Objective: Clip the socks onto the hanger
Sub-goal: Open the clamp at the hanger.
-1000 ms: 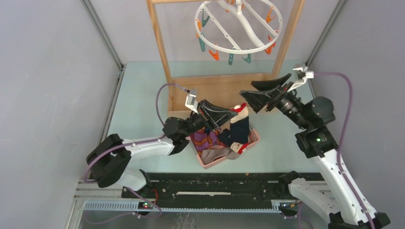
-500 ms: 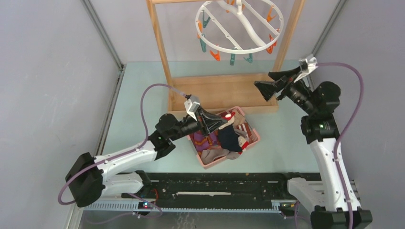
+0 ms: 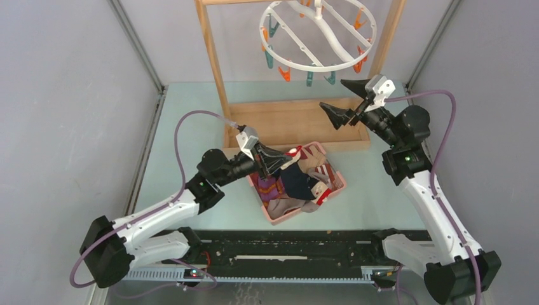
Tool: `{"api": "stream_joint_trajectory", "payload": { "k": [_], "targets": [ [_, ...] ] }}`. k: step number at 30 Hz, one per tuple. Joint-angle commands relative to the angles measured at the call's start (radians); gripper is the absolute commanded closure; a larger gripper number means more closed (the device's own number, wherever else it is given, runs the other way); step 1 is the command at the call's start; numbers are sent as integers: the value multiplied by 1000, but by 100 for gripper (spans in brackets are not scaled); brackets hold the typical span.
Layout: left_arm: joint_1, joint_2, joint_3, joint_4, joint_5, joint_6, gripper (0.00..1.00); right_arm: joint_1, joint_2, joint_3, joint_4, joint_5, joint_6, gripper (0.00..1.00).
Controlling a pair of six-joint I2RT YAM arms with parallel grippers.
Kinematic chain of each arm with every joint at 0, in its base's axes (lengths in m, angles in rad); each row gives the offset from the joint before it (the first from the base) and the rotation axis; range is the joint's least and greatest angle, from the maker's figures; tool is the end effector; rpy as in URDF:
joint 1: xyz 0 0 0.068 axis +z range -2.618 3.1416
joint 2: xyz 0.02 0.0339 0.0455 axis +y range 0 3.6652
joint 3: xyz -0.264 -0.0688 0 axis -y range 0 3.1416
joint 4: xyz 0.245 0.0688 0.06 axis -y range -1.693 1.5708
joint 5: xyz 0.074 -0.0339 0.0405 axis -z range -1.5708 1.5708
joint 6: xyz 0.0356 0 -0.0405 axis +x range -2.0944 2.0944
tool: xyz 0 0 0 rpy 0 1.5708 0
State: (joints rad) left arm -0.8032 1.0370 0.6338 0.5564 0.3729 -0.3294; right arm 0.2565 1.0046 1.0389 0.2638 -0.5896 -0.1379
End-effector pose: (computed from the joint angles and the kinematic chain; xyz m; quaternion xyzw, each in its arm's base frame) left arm 0.1577 -0.1820 0.3162 0.2869 0.5887 -0.5021 0.5648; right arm 0.2080 0.0750 0.4351 -0.3406 0.5118 0.2180 0.7580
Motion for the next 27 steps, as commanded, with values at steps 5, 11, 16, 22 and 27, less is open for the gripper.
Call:
{"api": "stream_joint_trajectory", "payload": {
  "k": [5, 11, 16, 22, 27],
  "targets": [
    [38, -58, -37, -1, 20, 48, 100, 13, 67, -8, 155, 114, -120, 12],
    [51, -65, -38, -1, 23, 52, 100, 34, 111, -7, 201, 132, -114, 19],
    [54, -66, -37, -1, 26, 52, 100, 48, 151, -7, 276, 149, -103, 21],
    [57, -73, -39, -1, 26, 52, 100, 49, 187, 13, 302, 157, -82, 27],
    [57, -74, -37, 0, 26, 52, 100, 52, 210, 31, 321, 158, -66, 32]
  ]
}}
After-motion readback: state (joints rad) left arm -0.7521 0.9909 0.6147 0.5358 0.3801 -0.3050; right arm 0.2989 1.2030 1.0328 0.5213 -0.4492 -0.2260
